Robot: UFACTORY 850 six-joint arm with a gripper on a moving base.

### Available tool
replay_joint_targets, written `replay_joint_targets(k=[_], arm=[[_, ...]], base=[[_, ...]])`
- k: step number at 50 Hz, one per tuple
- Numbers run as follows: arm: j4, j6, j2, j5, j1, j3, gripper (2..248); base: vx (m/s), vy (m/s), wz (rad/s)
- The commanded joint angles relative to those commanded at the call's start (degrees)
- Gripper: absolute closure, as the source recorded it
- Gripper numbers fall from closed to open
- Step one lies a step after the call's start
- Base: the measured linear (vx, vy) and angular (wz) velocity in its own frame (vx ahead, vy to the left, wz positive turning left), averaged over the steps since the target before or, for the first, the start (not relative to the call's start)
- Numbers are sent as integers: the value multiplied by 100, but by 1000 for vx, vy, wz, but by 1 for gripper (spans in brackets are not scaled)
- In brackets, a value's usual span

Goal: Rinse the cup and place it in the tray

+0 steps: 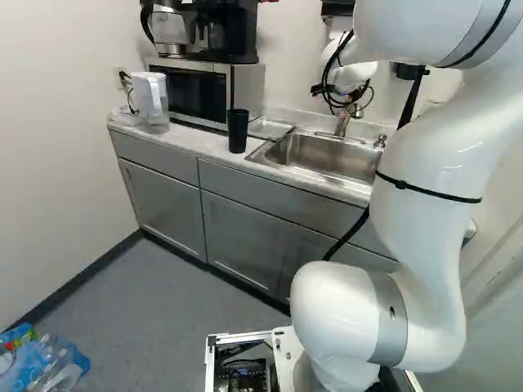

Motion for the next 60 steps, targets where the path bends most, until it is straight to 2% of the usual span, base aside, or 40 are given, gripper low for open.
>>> replay_joint_targets(k=[60], arm=[[0,0,-193,667,-71,-217,3]], base=[[0,0,0]])
